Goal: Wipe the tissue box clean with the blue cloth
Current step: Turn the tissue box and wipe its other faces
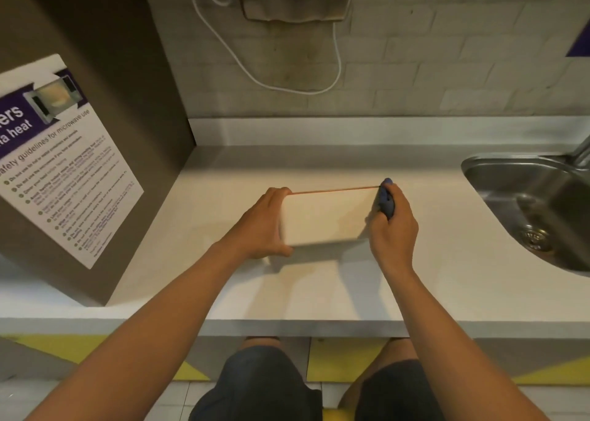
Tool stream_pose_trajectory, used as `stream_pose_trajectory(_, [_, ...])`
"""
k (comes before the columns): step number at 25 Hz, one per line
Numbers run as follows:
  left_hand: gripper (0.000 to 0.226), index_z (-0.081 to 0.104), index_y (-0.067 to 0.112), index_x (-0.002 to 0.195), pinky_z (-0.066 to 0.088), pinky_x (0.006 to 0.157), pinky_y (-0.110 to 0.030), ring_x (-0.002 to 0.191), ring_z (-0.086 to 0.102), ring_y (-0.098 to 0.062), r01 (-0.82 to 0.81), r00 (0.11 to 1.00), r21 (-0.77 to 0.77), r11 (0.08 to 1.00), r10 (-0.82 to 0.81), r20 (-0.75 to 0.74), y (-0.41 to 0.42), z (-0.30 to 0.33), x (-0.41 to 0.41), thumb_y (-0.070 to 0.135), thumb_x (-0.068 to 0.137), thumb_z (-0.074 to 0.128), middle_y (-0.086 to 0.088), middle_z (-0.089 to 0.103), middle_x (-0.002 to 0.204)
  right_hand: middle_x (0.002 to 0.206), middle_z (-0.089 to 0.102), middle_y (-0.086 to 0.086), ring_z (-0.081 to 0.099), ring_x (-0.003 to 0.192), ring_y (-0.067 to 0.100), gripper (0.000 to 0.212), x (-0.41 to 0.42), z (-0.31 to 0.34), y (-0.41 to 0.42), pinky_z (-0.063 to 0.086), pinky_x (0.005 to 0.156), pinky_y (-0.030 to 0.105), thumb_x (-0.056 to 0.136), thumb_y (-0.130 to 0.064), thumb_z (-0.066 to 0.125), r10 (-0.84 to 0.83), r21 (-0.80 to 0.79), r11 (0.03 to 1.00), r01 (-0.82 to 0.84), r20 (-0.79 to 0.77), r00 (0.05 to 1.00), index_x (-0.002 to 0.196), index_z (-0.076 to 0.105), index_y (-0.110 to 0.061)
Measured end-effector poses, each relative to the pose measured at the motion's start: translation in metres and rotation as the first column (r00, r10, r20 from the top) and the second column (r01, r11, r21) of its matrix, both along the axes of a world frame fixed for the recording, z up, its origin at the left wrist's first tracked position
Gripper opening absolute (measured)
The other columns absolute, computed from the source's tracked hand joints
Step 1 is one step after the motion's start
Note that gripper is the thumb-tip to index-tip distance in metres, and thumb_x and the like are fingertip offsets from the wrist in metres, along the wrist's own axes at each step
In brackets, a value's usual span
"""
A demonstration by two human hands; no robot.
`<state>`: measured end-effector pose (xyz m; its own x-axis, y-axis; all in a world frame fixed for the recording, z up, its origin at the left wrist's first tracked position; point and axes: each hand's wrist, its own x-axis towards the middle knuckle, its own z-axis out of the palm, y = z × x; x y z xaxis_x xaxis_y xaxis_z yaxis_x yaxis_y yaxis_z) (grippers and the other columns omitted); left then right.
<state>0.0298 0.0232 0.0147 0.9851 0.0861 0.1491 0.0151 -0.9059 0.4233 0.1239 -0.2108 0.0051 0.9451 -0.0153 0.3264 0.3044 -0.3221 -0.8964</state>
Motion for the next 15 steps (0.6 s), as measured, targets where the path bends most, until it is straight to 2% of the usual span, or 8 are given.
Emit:
stream_pose_trajectory(1, [0.11,0.032,0.025,0.143,0.042,0.086,-0.028,0.111,0.046,-0.014,-0.005,1.0,-0.011,1.0,0.005,-0.006,0.001,0.0,0.002,0.039,0.052,0.092,0.008,0.038,0.133,0.151,0.038,-0.007,0.022,0.144,0.015,0.053,-0.01,-0.012,0.001,0.03,0.113,0.033,0.093,-0.006,0.047,-0.019,-0.054,0.998,0.019,-0.002,1.0,0.143,0.041,-0.022])
stream_pose_trajectory(2, [0.111,0.032,0.025,0.143,0.041,0.084,-0.028,0.107,0.045,-0.012,-0.011,1.0,-0.024,1.0,0.011,-0.011,0.002,0.001,0.004,0.038,0.052,0.092,0.008,0.038,0.132,0.157,0.025,-0.006,0.004,0.148,0.014,0.062,-0.022,-0.026,0.005,0.02,0.118,0.04,0.09,0.0,0.049,-0.021,-0.135,0.991,0.024,0.021,1.0,0.147,0.035,-0.021])
stream_pose_trajectory(3, [0.111,0.032,0.025,0.143,0.041,0.082,-0.028,0.105,0.045,-0.012,-0.015,1.0,-0.032,0.999,0.014,-0.01,0.002,0.001,0.006,0.038,0.052,0.093,0.008,0.038,0.131,0.16,0.017,-0.005,-0.006,0.148,0.014,0.069,-0.036,-0.038,0.012,0.011,0.12,0.046,0.087,0.005,0.049,0.006,-0.206,0.978,0.007,0.063,0.998,0.149,0.03,-0.018])
stream_pose_trajectory(5, [0.109,0.033,0.025,0.141,0.043,0.08,-0.029,0.104,0.046,-0.013,-0.008,1.0,-0.026,1.0,0.008,-0.002,0.0,0.0,0.008,0.037,0.051,0.093,0.007,0.039,0.13,0.161,0.014,0.001,-0.008,0.148,0.016,0.069,-0.062,-0.052,0.032,0.002,0.12,0.048,0.085,0.004,0.047,0.125,-0.328,0.942,-0.074,0.137,0.983,0.15,0.028,-0.012])
stream_pose_trajectory(9, [0.105,0.034,0.026,0.14,0.05,0.084,-0.033,0.109,0.049,-0.016,-0.004,1.0,-0.037,0.999,0.004,0.005,0.002,0.0,0.007,0.037,0.054,0.092,0.005,0.041,0.13,0.159,0.022,0.005,0.004,0.148,0.022,0.07,-0.08,-0.057,0.047,0.005,0.12,0.046,0.079,-0.001,0.047,0.42,-0.55,0.802,-0.233,0.243,0.875,0.147,0.034,-0.01])
stream_pose_trajectory(11, [0.106,0.034,0.024,0.141,0.049,0.084,-0.033,0.109,0.049,-0.016,-0.021,1.0,-0.045,0.999,0.021,0.003,0.001,0.001,0.008,0.035,0.052,0.092,0.005,0.041,0.13,0.159,0.022,0.004,0.004,0.148,0.019,0.072,-0.058,-0.056,0.029,0.007,0.12,0.047,0.08,0.0,0.047,0.398,-0.544,0.811,-0.215,0.244,0.885,0.149,0.032,-0.012])
stream_pose_trajectory(15, [0.109,0.032,0.021,0.144,0.04,0.078,-0.027,0.101,0.047,-0.014,-0.039,0.999,-0.076,0.996,0.039,0.005,-0.006,-0.004,0.011,0.031,0.054,0.092,0.007,0.038,0.129,0.159,0.02,0.002,0.0,0.148,0.016,0.071,-0.025,-0.053,0.006,0.009,0.119,0.052,0.082,0.007,0.046,0.112,-0.298,0.952,-0.062,0.155,0.981,0.149,0.031,-0.011])
